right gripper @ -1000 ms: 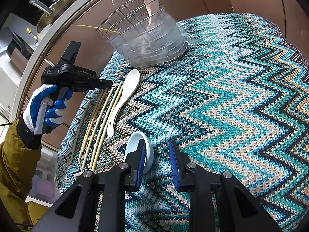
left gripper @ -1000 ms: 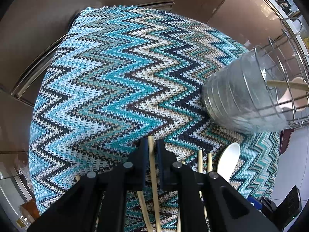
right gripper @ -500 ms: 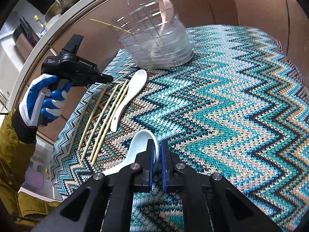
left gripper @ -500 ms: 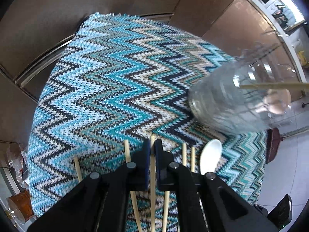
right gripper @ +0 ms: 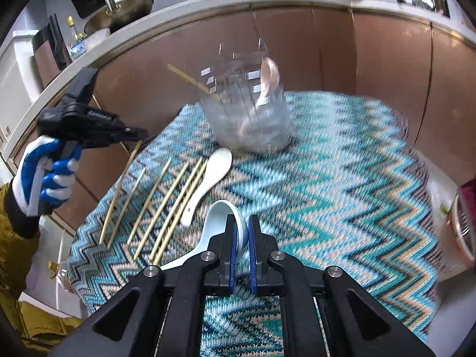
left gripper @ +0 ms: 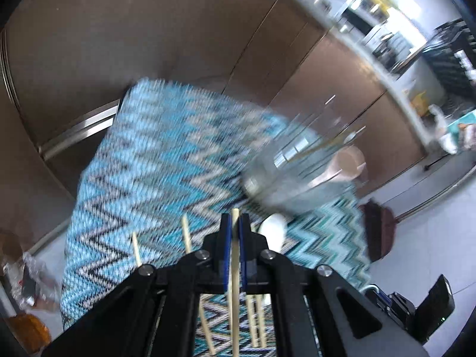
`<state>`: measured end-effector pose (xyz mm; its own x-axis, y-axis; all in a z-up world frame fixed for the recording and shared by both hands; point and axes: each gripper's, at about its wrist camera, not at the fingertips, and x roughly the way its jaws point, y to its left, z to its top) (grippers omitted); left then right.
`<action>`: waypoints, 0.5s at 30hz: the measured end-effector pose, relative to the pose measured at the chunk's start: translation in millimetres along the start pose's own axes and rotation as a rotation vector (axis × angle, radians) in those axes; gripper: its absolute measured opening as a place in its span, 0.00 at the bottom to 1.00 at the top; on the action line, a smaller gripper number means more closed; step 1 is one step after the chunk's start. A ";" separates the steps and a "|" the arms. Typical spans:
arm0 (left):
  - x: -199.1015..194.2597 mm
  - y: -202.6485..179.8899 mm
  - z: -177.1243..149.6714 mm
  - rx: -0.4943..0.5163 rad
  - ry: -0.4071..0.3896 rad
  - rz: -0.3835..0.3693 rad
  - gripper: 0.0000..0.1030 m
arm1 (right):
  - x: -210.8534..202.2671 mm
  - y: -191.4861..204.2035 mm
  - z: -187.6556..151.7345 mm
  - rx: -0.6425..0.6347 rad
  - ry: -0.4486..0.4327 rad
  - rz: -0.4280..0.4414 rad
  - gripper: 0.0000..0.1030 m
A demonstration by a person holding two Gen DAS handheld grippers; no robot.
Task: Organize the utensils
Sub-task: 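Carry the chopstick and spoon to the holder and open both tools to drop them in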
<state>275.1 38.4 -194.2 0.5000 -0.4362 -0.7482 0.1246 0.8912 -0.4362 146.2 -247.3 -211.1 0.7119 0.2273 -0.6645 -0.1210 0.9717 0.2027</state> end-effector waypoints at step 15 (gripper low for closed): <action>-106.4 -99.2 69.2 0.101 -0.559 -0.134 0.04 | -55.7 20.5 106.3 -0.172 -0.288 -0.217 0.07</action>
<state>268.9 5.1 -36.7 0.8473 -0.4379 -0.3005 0.2849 0.8523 -0.4387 177.6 -246.9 -93.5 0.8954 0.0119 -0.4451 -0.0428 0.9973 -0.0595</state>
